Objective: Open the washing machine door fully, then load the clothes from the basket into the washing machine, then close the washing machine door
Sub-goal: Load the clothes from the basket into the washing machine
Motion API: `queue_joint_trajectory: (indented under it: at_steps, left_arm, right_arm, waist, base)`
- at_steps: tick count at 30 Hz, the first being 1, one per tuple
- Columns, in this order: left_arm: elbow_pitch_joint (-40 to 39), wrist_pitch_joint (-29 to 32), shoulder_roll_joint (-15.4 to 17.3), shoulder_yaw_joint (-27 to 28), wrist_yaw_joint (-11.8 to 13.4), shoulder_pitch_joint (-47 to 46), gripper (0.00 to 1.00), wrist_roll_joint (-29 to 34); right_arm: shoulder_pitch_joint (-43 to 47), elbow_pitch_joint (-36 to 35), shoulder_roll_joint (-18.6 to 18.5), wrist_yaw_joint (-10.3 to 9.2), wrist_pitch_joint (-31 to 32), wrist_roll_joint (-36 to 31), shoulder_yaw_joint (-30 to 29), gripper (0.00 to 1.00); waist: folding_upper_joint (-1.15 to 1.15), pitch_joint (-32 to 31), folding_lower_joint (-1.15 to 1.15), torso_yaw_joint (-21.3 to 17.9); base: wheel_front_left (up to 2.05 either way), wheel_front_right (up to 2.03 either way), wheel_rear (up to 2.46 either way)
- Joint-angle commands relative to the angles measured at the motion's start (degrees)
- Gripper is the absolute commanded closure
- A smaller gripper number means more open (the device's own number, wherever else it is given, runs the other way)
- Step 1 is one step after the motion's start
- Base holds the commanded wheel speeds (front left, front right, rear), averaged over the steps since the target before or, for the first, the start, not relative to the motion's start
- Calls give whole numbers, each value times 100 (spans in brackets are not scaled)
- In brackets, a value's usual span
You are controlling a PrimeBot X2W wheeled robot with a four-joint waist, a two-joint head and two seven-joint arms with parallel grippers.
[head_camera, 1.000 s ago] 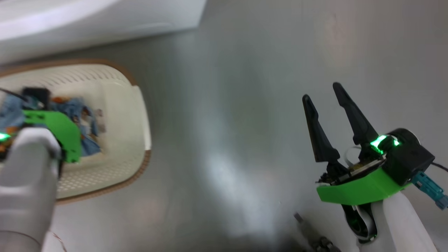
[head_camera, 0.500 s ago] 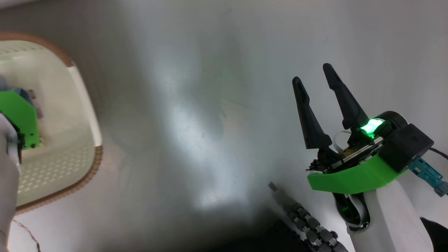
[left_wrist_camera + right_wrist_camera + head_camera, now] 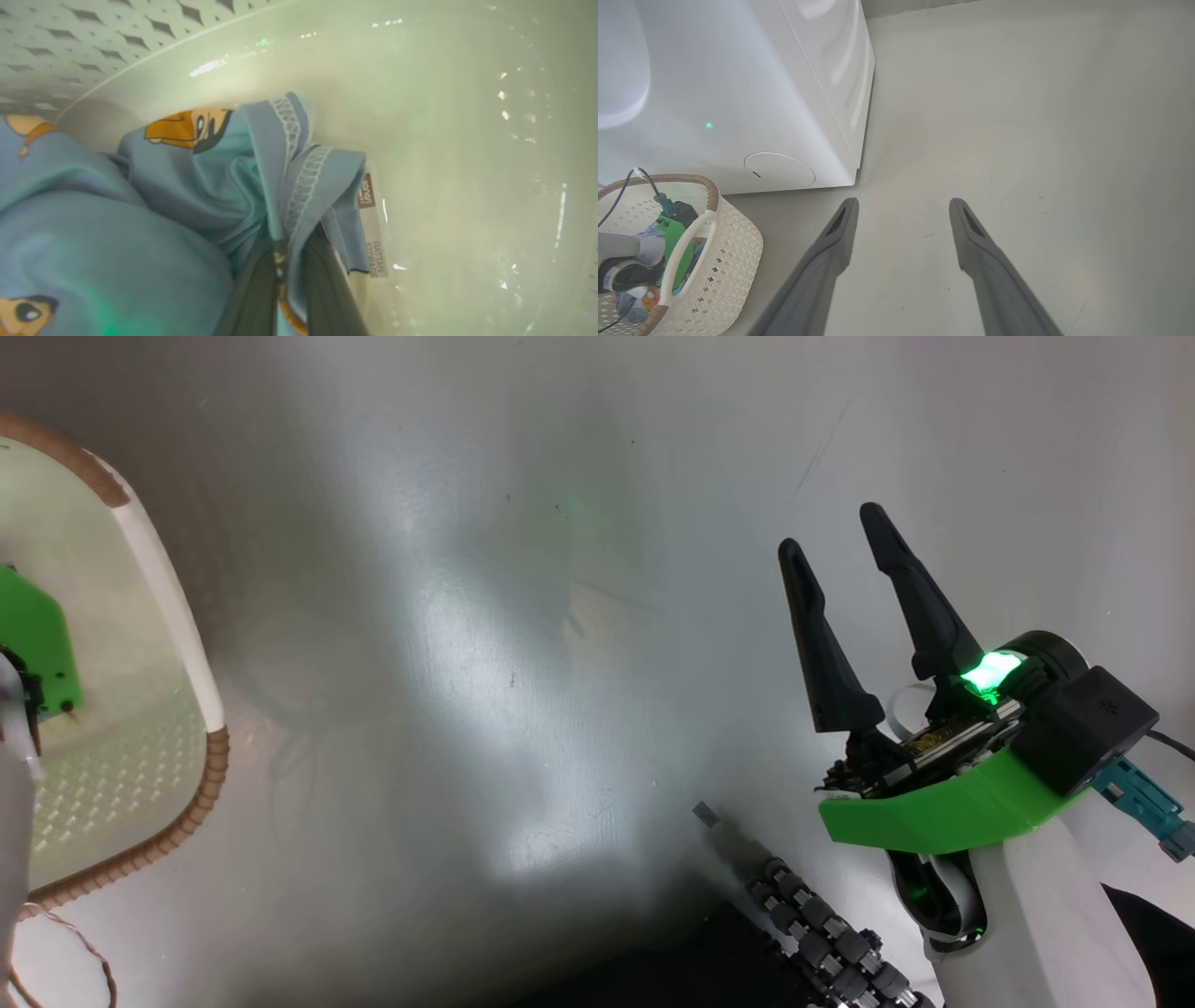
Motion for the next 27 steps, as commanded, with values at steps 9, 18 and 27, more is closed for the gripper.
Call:
queue_joint_trajectory:
  at_steps: [9,18,27]
  left_arm:
    - [-82,-549,73,266,194,227,100,-297]
    - [-358,-1684,-407,536,260,520,100,-671]
    - [-1121,-2465,-969,911,223,1276,100,-1025]
  right_arm:
    - [176,-86,-48,35,-27,-46,-5,0]
    - [269,-110,-166,35,-27,-175,-137,0]
    - [603,-32,-448,35,-27,-392,-369,0]
  waist:
    - [0,-177,0,200]
    - [0,-605,0,599]
    - [0,-1423,0,1222]
  base:
    - [0,0,0]
    - [0,0,0]
    - [0,0,0]
